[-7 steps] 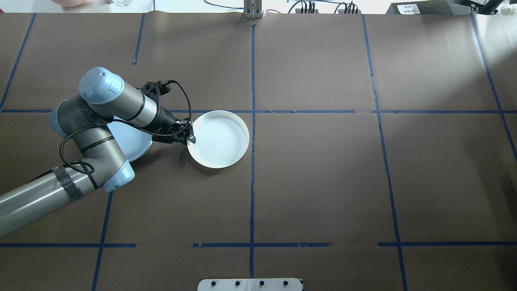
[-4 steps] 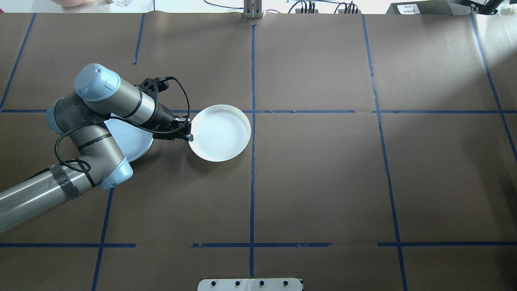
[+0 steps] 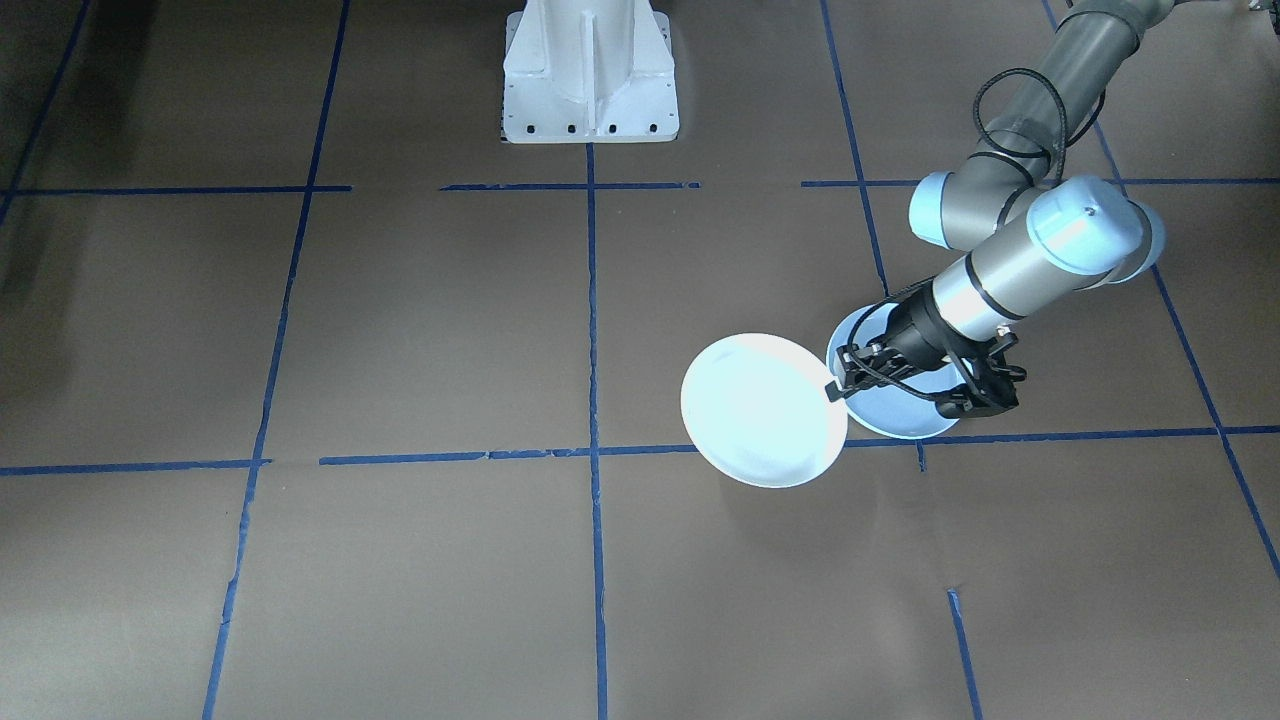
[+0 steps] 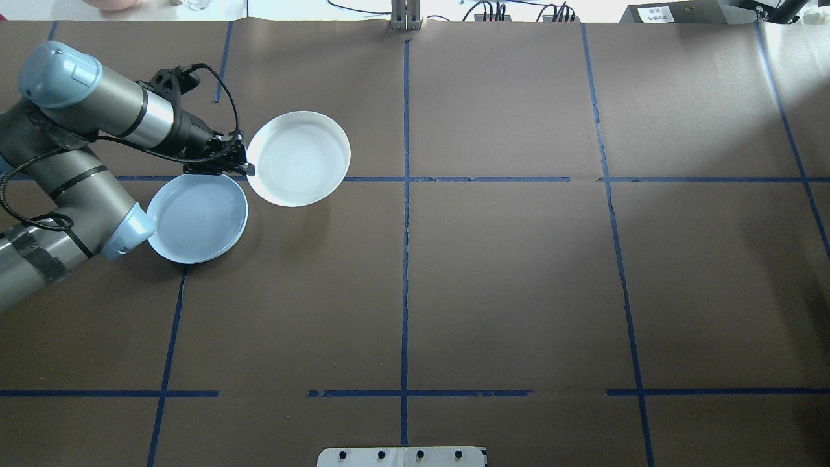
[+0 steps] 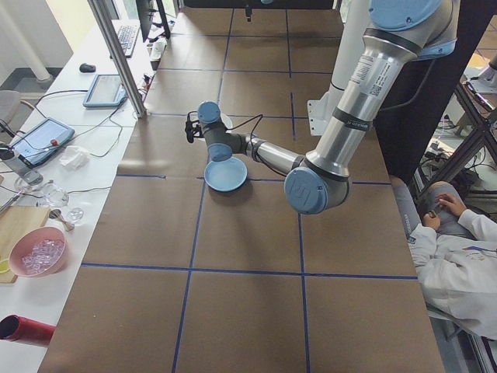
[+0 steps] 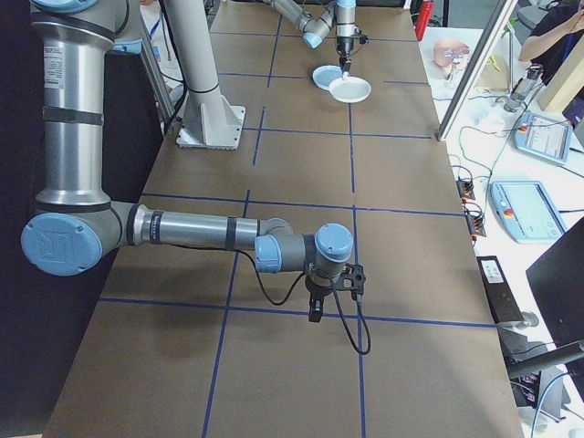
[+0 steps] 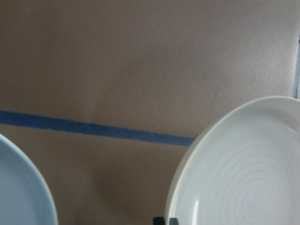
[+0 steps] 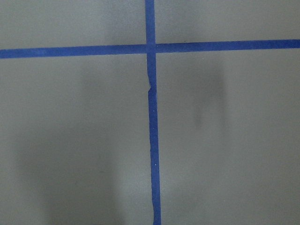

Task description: Stack plate in center

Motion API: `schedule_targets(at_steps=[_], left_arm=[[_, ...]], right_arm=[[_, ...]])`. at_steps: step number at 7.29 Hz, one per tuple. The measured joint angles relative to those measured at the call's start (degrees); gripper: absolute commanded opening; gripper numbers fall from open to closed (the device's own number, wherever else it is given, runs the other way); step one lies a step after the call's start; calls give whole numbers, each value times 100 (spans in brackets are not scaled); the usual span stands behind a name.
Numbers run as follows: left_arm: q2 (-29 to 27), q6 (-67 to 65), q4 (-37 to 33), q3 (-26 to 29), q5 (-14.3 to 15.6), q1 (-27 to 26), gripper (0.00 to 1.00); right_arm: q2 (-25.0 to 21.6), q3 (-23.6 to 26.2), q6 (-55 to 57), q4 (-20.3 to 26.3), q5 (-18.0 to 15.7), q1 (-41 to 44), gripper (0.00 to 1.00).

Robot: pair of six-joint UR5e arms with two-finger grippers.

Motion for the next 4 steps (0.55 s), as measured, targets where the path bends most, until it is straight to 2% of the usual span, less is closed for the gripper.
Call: schedule_targets(at_steps=[4], left_arm=[[922,867,-17,-144,-321,-313,0]], right_arm=[[0,0,0,0,0,-2,100]])
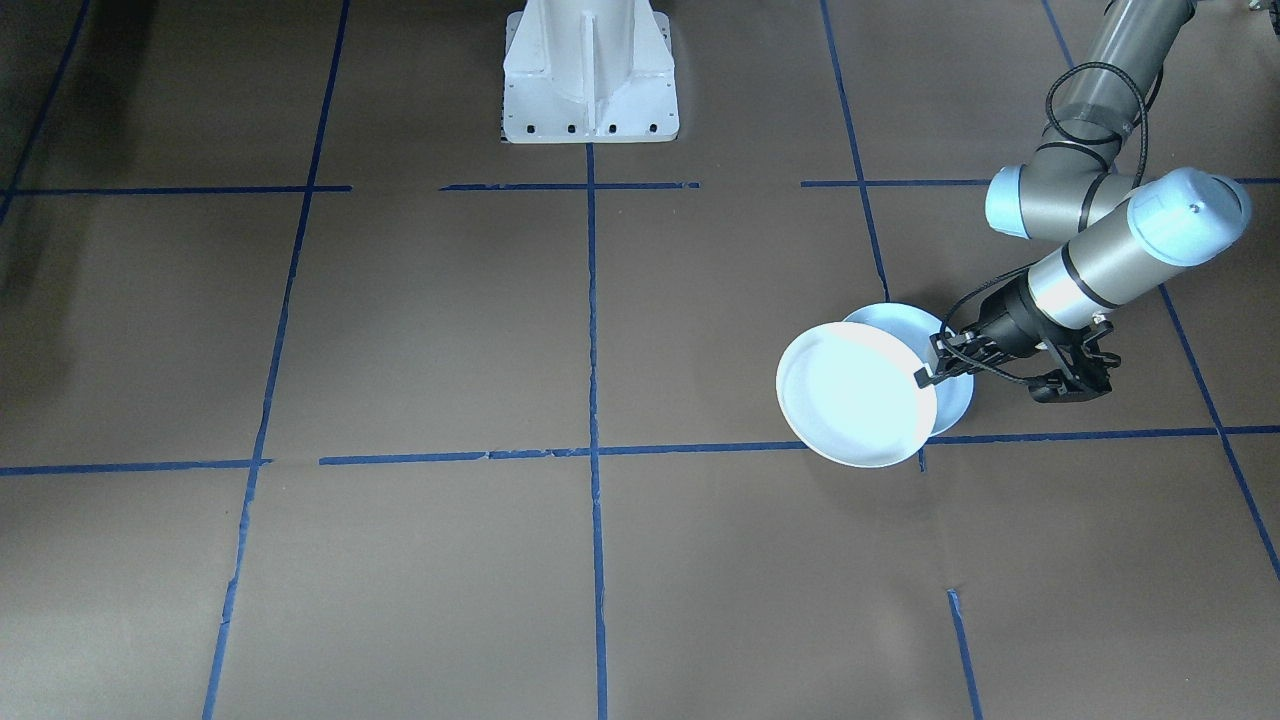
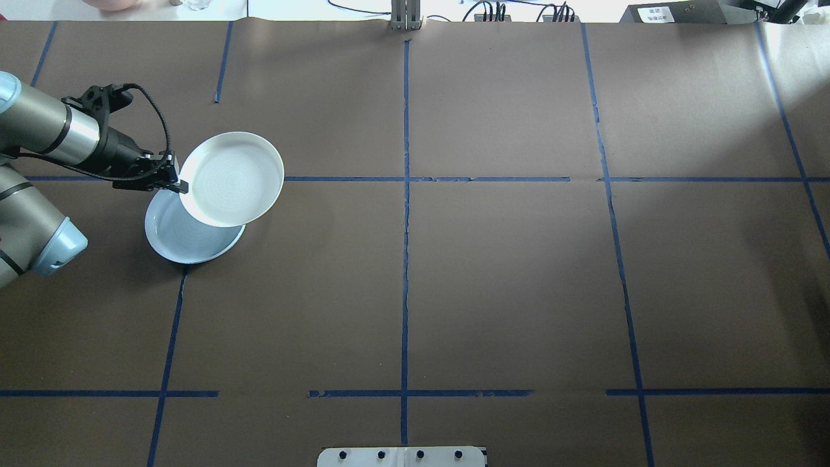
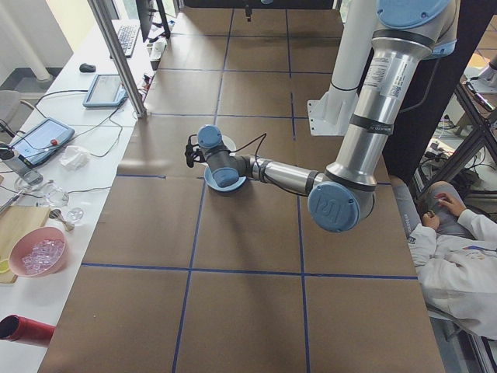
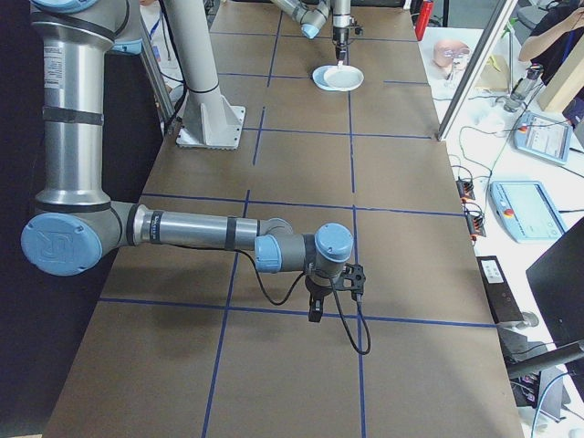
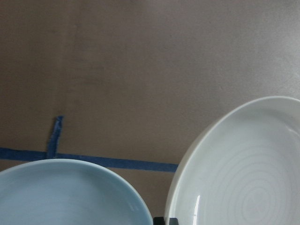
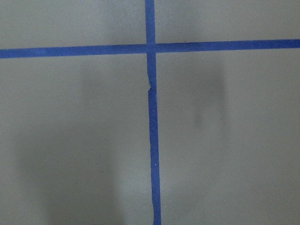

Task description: Stack plate in center

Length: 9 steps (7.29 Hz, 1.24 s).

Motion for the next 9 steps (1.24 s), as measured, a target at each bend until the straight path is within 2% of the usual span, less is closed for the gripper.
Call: schedule_targets(at_steps=[5,9], left_arm=[[376,312,23,-20,-342,-197,0],[468,384,55,-42,-372,-171,0]], right_arm=[[0,0,-3,0,0,2,100],[0,0,-3,0,0,2,100]])
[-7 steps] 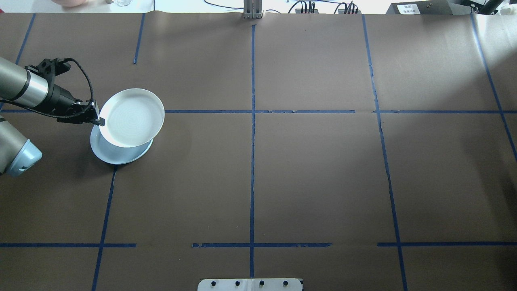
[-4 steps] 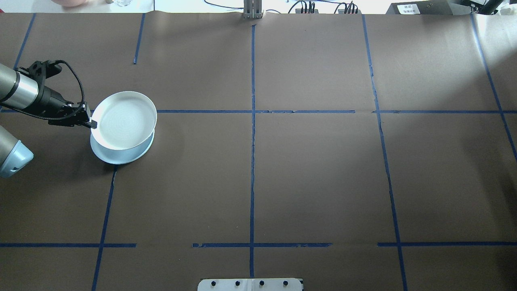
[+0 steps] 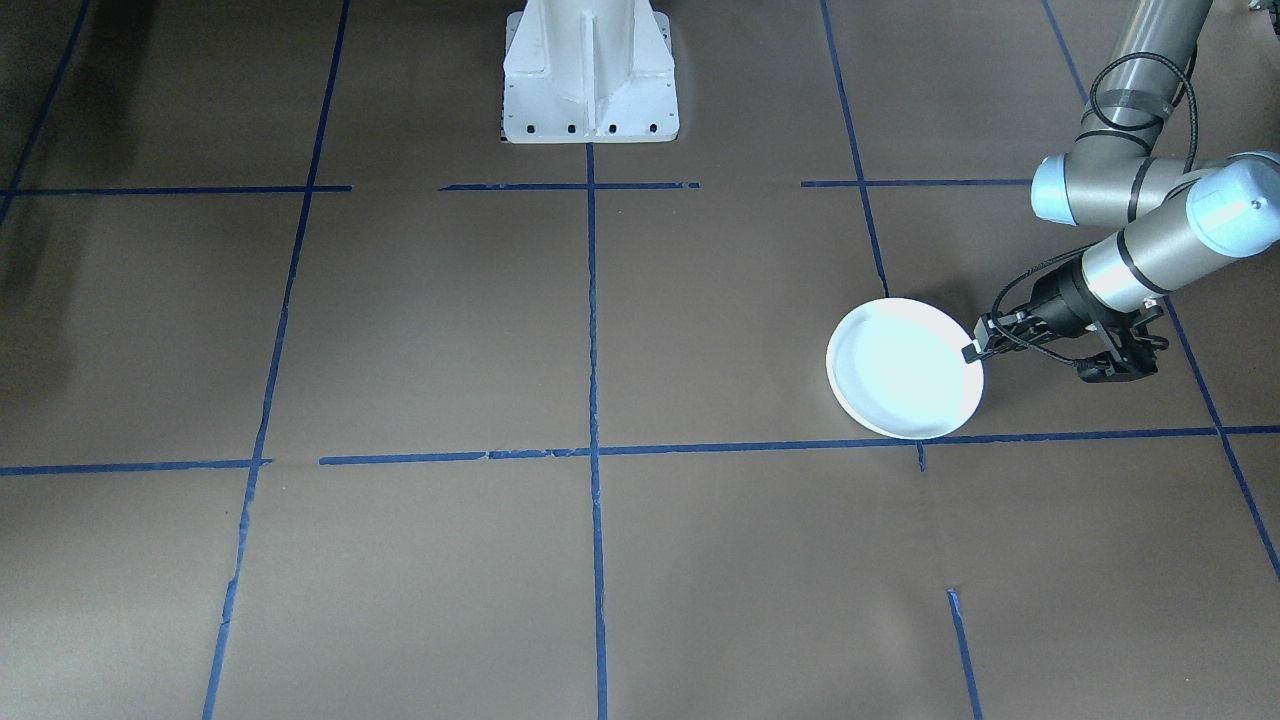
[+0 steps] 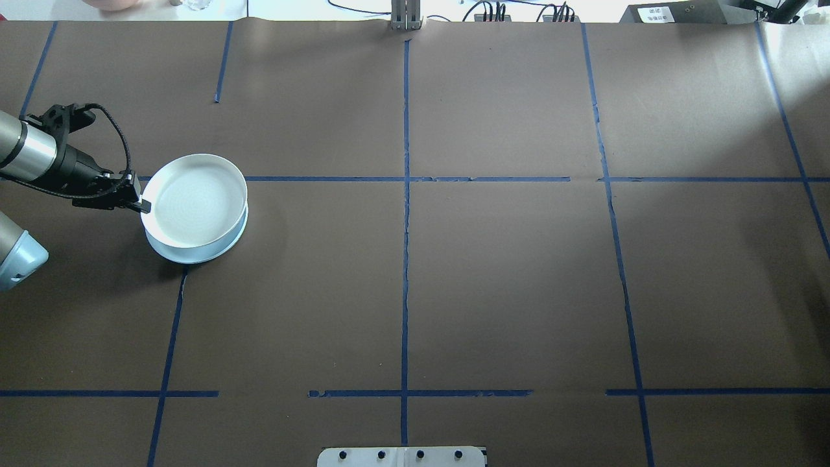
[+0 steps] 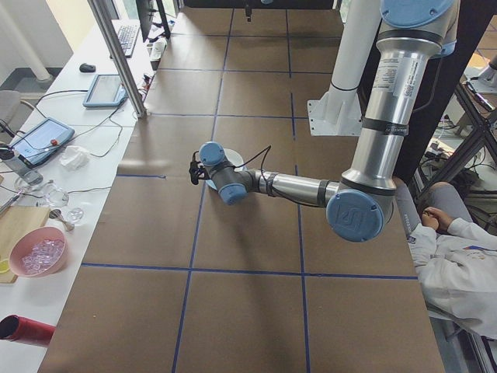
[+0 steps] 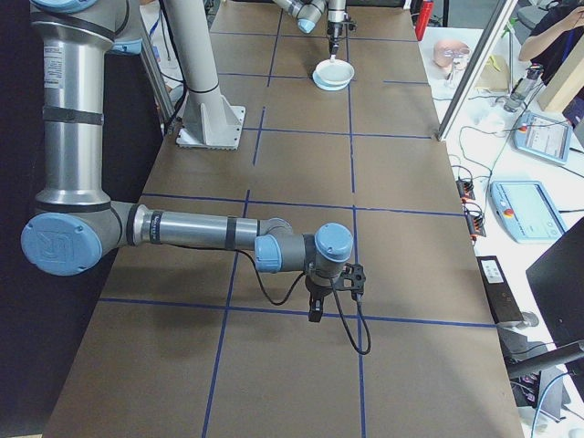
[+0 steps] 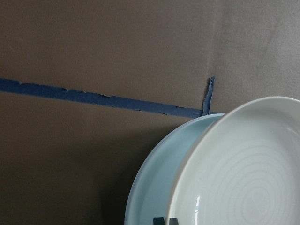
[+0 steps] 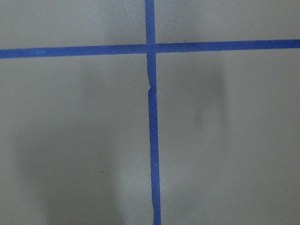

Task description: Stack plate in center

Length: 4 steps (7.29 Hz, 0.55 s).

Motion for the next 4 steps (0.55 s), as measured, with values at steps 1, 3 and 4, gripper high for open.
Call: schedule_targets(at_steps=[1,3,4], left_arm=[[26,11,1,0,1,5,0],[63,31,2,0,9,12,0],[67,34,2,0,15,15,0]], right_arm=[[0,0,-1,0,0,-2,100],[0,0,-4,0,0,-2,100],[0,0,-5,0,0,-1,100]])
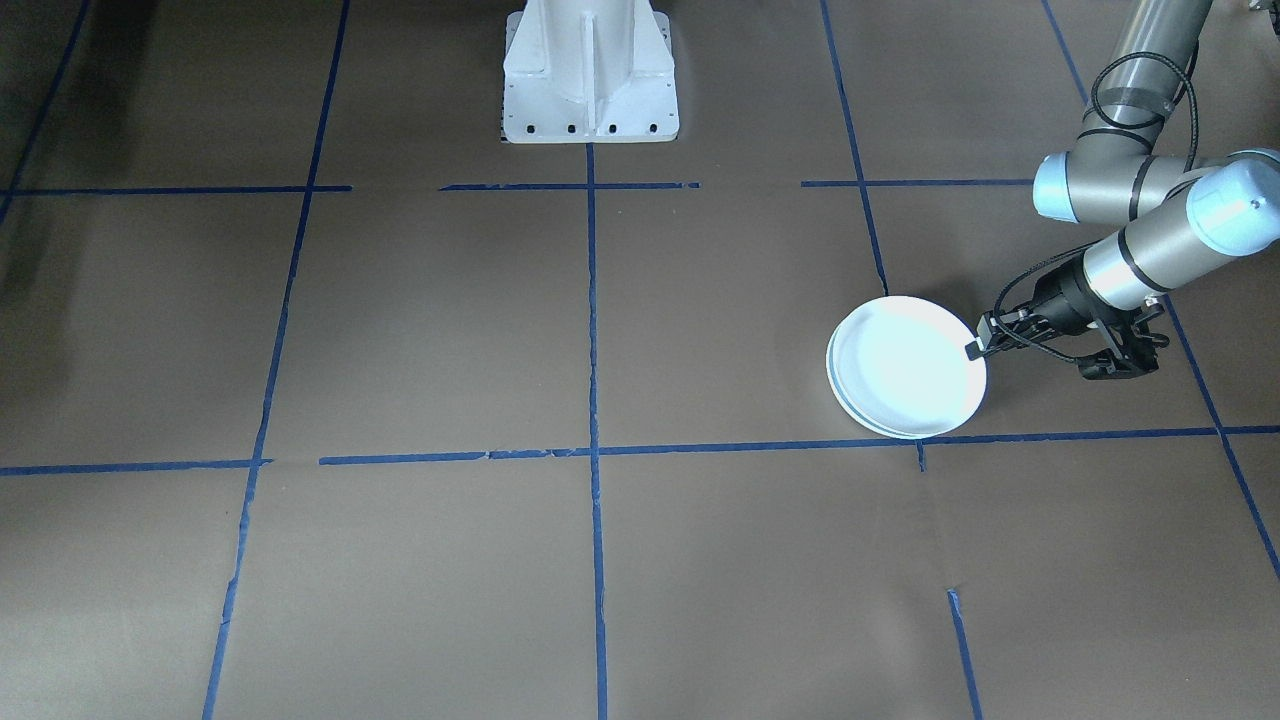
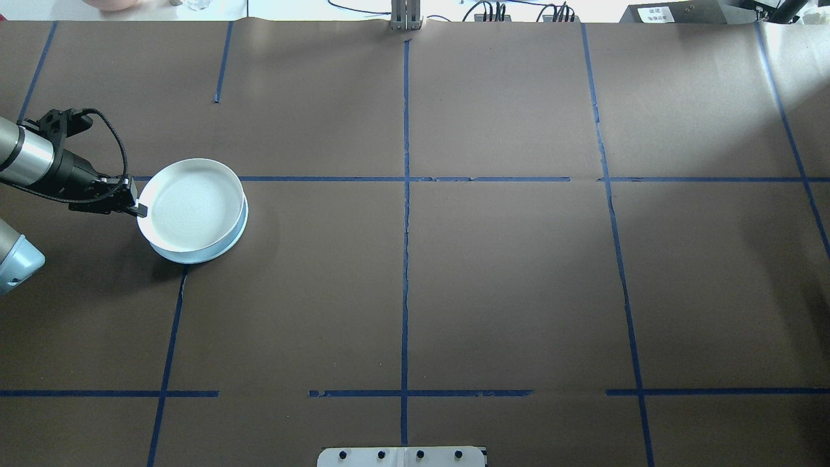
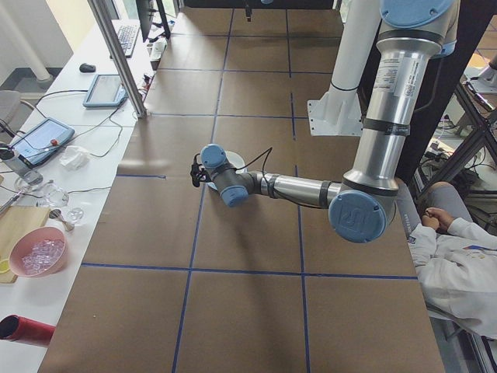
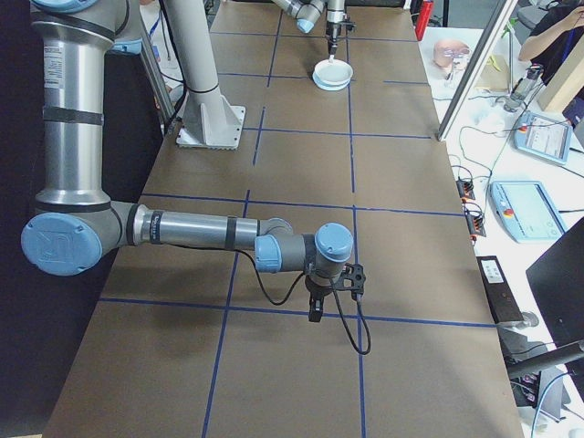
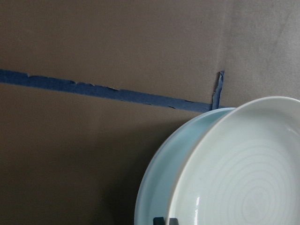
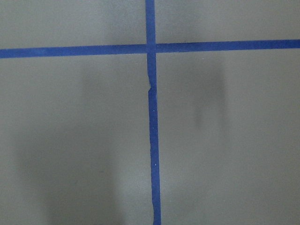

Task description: Stack plate in center

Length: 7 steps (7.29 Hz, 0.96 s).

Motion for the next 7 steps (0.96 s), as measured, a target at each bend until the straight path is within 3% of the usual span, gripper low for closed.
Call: schedule_targets(at_steps=[2,5,7], left_arm=[[3,1,0,0,4,3,59],[22,3,0,5,4,-5,84],[104,153,7,0,6,-38,89]], right_arm=[[0,0,5,0,0,1,100],[0,0,5,0,0,0,100],[0,0,6,0,0,-1,100]])
